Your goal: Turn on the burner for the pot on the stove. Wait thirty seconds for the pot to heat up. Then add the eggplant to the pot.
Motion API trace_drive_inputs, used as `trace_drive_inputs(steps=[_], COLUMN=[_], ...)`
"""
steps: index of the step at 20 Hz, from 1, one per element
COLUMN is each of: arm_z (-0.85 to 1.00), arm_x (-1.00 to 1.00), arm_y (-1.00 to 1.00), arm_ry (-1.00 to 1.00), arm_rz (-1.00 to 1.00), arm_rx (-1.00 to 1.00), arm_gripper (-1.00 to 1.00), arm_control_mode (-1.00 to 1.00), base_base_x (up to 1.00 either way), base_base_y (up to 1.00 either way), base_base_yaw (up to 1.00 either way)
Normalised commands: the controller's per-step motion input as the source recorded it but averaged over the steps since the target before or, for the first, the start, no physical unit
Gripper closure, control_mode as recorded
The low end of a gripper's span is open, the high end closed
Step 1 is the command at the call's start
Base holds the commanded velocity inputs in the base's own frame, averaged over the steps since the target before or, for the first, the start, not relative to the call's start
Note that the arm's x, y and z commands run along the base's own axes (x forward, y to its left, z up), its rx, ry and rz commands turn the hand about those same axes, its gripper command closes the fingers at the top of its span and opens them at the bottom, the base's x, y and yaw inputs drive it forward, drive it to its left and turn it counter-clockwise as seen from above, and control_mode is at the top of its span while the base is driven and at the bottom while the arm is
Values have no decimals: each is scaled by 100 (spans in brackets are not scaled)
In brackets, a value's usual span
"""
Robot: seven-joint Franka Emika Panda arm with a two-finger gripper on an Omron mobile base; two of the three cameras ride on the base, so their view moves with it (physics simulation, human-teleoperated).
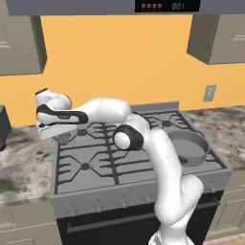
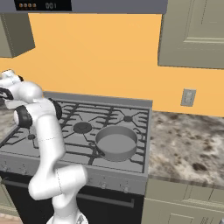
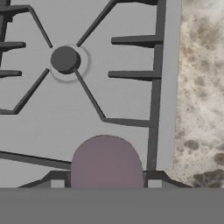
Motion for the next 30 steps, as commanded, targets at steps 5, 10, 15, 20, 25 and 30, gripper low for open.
trace_drive_inputs(steps=[5, 10, 15, 20, 25, 30], arm_z=[2, 33, 100, 97, 42, 6], arm_x=[-53, -43, -9, 0, -11, -4], arm_y=[-100, -99, -79, -63, -51, -13], arm_ry=[-29, -24, -3, 14, 24, 1], arm_rz=[-2, -7, -11, -16, -24, -7], arm_rx=[8, 13, 23, 33, 22, 1], arm_gripper=[100, 100, 100, 100, 100, 100], arm_control_mode=[-100, -100, -100, -100, -100, -100], base_base_x=[0, 0, 0, 0, 0, 0], base_base_y=[0, 0, 0, 0, 0, 0], base_base_yaw=[0, 0, 0, 0, 0, 0])
